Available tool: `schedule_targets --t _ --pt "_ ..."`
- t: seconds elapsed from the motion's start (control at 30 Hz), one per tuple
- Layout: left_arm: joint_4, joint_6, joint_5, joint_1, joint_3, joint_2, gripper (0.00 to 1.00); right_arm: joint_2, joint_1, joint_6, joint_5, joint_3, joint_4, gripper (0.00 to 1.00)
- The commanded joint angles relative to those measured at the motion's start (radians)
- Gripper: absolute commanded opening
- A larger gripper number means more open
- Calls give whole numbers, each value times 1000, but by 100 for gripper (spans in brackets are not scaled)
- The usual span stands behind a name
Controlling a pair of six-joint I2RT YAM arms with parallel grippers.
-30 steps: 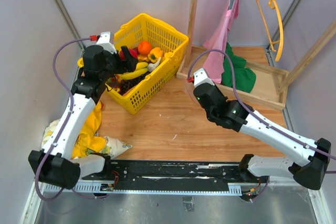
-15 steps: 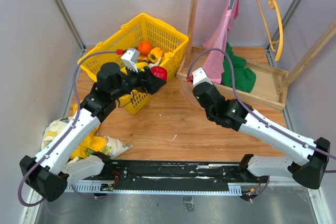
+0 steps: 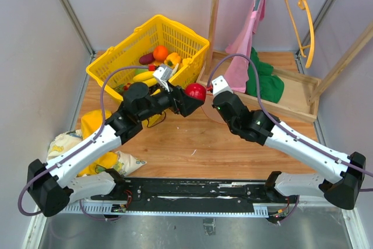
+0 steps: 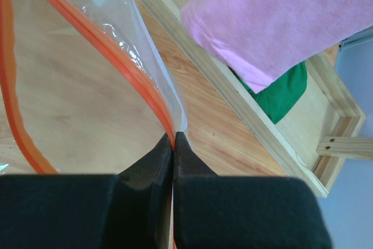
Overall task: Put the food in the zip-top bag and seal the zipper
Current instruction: Place the fake fruit in the zipper food storage bag.
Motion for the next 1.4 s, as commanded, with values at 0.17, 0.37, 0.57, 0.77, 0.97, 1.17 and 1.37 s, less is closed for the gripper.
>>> schedule_targets --t 0.17,0.37,0.57,0.77,0.97,1.17,1.37 --pt "169 -46 -45 -41 -62 38 51 -4 13 56 -73 45 37 1" --pt "170 -63 -45 -64 -81 67 51 -9 8 79 -115 52 46 1" --pt "110 -37 -111 -84 -87 79 51 -14 2 96 -153 59 53 1" --pt "-32 6 -213 -91 -51 98 52 -22 -2 107 -180 64 56 1" --pt "-122 40 -262 -117 1 137 53 -26 -10 120 -213 66 65 1" --pt "-132 62 -290 -157 40 162 56 -22 -16 137 -274 61 73 1" --pt "-158 76 -350 -187 81 201 62 -18 -19 155 -331 59 85 1"
